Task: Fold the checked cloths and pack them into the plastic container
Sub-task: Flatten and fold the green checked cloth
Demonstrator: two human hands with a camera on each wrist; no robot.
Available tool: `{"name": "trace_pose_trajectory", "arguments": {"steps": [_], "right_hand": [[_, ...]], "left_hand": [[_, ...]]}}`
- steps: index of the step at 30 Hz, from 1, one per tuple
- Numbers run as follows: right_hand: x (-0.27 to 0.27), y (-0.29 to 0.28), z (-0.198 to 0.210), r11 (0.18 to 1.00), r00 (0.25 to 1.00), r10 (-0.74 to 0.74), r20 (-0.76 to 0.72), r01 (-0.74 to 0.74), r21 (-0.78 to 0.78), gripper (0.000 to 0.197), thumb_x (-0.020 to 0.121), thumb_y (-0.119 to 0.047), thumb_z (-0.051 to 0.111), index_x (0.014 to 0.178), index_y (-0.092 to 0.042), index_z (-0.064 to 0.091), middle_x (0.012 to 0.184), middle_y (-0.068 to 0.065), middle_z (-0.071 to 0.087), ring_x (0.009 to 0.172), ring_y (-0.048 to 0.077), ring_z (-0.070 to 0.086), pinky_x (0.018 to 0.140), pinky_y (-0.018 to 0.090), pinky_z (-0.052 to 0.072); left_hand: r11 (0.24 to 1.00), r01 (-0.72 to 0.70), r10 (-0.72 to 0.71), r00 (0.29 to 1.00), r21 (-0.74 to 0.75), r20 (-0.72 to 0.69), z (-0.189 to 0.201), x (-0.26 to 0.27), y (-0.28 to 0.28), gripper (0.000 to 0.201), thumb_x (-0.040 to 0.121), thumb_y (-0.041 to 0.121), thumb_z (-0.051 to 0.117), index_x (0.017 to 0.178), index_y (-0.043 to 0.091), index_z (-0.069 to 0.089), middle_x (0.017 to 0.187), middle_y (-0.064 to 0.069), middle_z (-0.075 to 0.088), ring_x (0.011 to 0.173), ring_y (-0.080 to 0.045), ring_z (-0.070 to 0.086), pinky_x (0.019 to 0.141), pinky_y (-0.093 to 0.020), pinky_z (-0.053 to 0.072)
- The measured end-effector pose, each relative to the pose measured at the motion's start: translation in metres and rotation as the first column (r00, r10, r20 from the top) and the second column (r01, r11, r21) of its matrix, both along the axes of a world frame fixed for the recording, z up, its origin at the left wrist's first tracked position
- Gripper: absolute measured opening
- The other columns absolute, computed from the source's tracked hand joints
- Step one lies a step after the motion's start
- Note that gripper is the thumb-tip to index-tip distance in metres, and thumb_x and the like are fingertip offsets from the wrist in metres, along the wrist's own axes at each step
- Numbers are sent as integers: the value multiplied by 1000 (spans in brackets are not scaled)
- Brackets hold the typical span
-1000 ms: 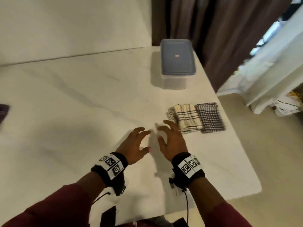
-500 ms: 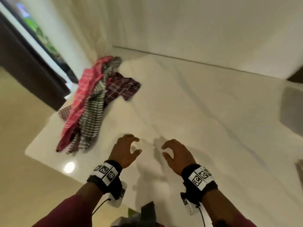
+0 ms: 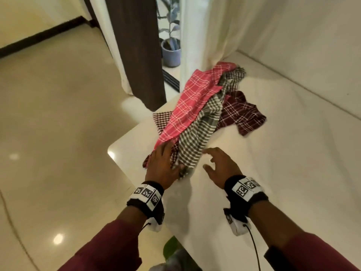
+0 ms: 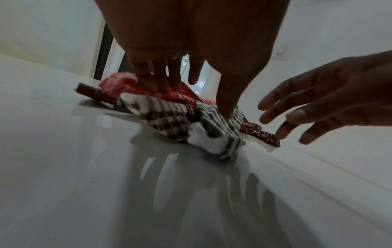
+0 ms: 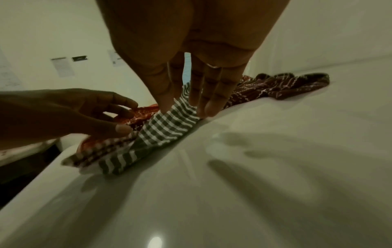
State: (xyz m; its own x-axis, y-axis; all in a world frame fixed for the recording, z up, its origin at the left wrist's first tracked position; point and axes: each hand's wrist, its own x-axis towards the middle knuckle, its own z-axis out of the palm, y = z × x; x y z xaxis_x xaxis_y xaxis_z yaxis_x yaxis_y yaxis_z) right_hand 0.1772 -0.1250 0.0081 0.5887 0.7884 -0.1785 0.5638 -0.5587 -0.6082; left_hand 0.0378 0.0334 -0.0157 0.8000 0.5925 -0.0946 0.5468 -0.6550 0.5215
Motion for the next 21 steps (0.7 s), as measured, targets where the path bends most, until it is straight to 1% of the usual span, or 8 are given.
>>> {"name": "trace_pose_trajectory", "arguments": {"steps": [3, 5, 7, 10, 12, 14, 17, 21], "right_hand": [[9, 35, -6, 943, 922, -317, -223, 331, 25, 65, 82, -19, 72, 138, -13, 40, 130, 7, 50, 105, 24, 58, 92, 40, 48], [18, 49, -18, 826, 739, -523, -425, 562, -40, 80, 77, -27, 78, 142, -10, 33, 135, 11, 48, 116, 31, 54, 100, 45, 45], [24, 56, -31, 753, 588, -583, -561, 650, -102, 76, 74, -32, 80, 135, -9, 41, 128, 15, 56, 105, 32, 59, 95, 47, 48], [26, 58, -34, 775, 601, -539, -591, 629, -68, 21, 80, -19, 76, 91, -9, 62, 89, 12, 64, 66, 17, 55, 65, 29, 47], [29, 59, -34, 781, 623, -523, -582, 623, -35, 13, 85, -8, 68, 77, -11, 59, 75, 8, 60, 59, 12, 49, 57, 22, 40], [31, 61, -30, 757, 594, -519, -615, 653, -8, 10, 86, -4, 65, 91, -9, 57, 87, 12, 62, 62, 15, 51, 54, 25, 42], [32, 67, -20, 720, 461, -479, -747, 693, -34, 47, 85, -7, 69, 120, -14, 40, 103, 15, 59, 66, 14, 54, 46, 22, 45], [33, 72, -12, 749, 534, -483, -695, 663, -11, 14, 86, -16, 69, 87, -6, 59, 73, 10, 57, 62, 20, 52, 52, 22, 48]], "left_hand": [[997, 14, -14, 1000, -71, -1, -5, 0, 8, 85, 82, 49, 63, 149, 20, 20, 154, -9, 25, 134, -31, 35, 109, -47, 33], [993, 21, -27, 998, -113, -48, -9, 0, 11, 95, 77, 63, 59, 150, 20, 16, 155, -9, 24, 136, -31, 31, 112, -46, 30], [993, 35, -47, 993, -111, -108, -10, 1, 12, 105, 71, 76, 52, 151, 19, 16, 155, -8, 23, 139, -31, 26, 114, -45, 26], [996, 61, -68, 989, -62, -131, -10, 4, 14, 107, 69, 80, 52, 150, 19, 17, 154, -7, 25, 138, -30, 26, 114, -44, 26], [996, 84, -86, 985, -19, -147, -9, 5, 16, 109, 69, 81, 53, 150, 18, 17, 153, -7, 26, 137, -29, 27, 114, -43, 25], [994, 111, -106, 976, 14, -191, -11, 5, 15, 115, 65, 84, 52, 150, 17, 14, 153, -7, 24, 138, -29, 25, 114, -44, 25], [988, 146, -128, 958, 52, -255, -12, 4, 9, 126, 56, 91, 48, 150, 18, 9, 155, -7, 21, 140, -29, 22, 115, -48, 24], [984, 178, -166, 925, 2, -342, -2, 0, 6, 130, 57, 87, 55, 152, 18, 0, 159, -4, 8, 145, -27, 9, 119, -46, 13]]}}
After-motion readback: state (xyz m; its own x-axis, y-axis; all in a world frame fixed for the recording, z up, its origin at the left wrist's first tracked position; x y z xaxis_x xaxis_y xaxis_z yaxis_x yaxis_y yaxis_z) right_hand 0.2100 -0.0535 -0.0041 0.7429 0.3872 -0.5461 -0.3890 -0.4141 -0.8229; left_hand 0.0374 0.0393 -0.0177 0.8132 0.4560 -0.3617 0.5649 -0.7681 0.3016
